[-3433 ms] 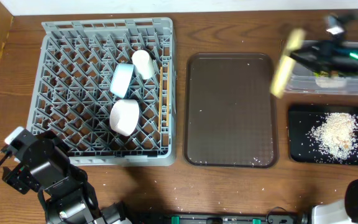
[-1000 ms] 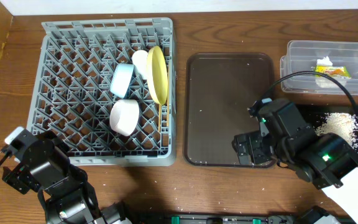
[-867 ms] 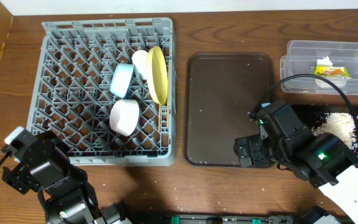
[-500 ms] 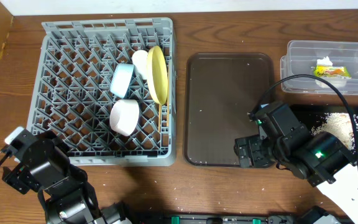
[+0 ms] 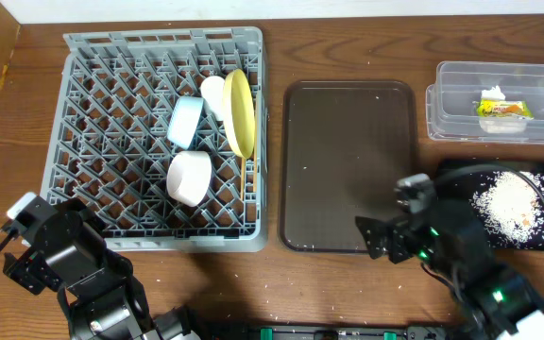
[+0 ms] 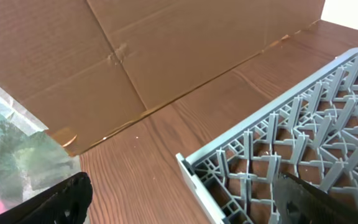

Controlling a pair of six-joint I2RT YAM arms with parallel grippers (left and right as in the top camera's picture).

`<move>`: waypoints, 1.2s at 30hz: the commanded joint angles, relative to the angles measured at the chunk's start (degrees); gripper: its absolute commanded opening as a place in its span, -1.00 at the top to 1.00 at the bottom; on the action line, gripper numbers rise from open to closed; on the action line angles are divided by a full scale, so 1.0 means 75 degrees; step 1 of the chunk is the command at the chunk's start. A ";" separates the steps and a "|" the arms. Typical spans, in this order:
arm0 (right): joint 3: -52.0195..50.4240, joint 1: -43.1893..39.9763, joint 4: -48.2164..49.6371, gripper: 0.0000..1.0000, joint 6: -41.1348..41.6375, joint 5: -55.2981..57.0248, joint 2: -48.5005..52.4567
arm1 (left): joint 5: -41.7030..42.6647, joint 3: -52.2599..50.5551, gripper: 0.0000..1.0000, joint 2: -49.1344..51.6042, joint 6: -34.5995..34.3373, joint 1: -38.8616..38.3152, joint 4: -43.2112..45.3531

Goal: Sort waste into correct bins and load items into the dishwasher

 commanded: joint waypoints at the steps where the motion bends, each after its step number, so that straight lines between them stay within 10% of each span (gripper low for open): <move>1: -0.1099 -0.0501 0.0793 -0.99 -0.0119 -0.0659 -0.1230 | -0.0087 0.0160 -0.88 -0.0012 0.0050 0.0026 -0.0017; 10: -0.3532 -0.1661 0.2795 -0.98 -0.0125 -0.0691 -0.3931 | -0.0087 0.0160 -0.88 -0.0012 0.0050 0.0026 -0.0017; 22: -0.3509 -0.2911 0.2565 -0.99 -0.2696 -0.0632 -0.4465 | -0.0087 0.0160 -0.87 -0.0012 0.0050 0.0026 -0.0017; 36: -0.3506 -0.4785 0.2521 -0.98 -0.2970 -0.0055 -0.5476 | -0.0087 0.0160 -0.87 -0.0012 0.0050 0.0026 -0.0017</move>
